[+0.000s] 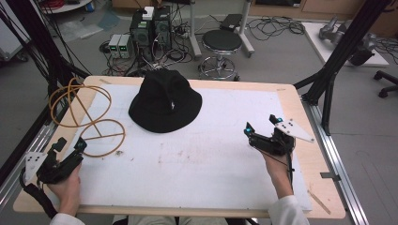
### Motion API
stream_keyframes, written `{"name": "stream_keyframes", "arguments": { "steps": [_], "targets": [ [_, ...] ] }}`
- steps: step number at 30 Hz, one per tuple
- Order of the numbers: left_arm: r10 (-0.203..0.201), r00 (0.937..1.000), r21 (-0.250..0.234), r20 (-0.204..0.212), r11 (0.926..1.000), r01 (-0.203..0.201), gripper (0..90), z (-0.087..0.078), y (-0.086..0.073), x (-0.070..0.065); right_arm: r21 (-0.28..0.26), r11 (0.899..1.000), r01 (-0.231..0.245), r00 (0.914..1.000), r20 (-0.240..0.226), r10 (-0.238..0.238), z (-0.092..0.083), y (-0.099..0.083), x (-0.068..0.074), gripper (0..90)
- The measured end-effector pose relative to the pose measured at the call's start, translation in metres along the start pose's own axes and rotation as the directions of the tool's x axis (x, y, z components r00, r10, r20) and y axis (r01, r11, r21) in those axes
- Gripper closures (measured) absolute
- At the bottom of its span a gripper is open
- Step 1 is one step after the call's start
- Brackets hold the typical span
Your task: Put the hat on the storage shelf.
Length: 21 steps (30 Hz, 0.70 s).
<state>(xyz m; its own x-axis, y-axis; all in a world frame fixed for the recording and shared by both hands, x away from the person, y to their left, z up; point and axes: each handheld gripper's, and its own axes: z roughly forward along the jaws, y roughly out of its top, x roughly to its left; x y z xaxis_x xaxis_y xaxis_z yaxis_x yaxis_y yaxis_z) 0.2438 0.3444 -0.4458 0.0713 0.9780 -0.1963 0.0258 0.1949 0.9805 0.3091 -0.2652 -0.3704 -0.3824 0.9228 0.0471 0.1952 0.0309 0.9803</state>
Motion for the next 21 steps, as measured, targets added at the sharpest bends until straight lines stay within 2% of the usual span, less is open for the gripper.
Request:
{"name": "stream_keyframes", "arguments": {
  "steps": [3,8,11,19,21],
  "targets": [
    [0.003,1.0,0.001,-0.002,1.0,-0.003,29.8,-0.001,0.0,0.0,-0.018,1.0,0.014,0.9995,-0.028,-0.015,0.013,0.007,0.007,7.3],
    [0.009,1.0,0.0,0.0,1.0,-0.009,29.8,-0.003,0.0,-0.001,-0.011,1.0,0.021,0.9985,-0.051,-0.022,0.034,0.013,0.015,7.3],
    [0.01,0.9999,-0.001,0.0,0.9999,-0.01,29.8,-0.003,0.0,-0.002,-0.014,1.0,0.021,0.9983,-0.054,-0.021,0.042,0.015,0.02,7.3],
    [0.013,0.9999,0.005,0.001,0.9999,-0.013,29.8,-0.002,0.0,-0.002,-0.012,0.998,0.06,0.9944,-0.086,-0.061,0.065,0.022,0.034,7.4],
    [0.013,0.9999,0.006,0.004,0.9999,-0.013,29.8,-0.001,0.0,-0.003,-0.012,0.999,0.052,0.9938,-0.098,-0.053,0.07,0.023,0.038,7.3]
  ]
}}
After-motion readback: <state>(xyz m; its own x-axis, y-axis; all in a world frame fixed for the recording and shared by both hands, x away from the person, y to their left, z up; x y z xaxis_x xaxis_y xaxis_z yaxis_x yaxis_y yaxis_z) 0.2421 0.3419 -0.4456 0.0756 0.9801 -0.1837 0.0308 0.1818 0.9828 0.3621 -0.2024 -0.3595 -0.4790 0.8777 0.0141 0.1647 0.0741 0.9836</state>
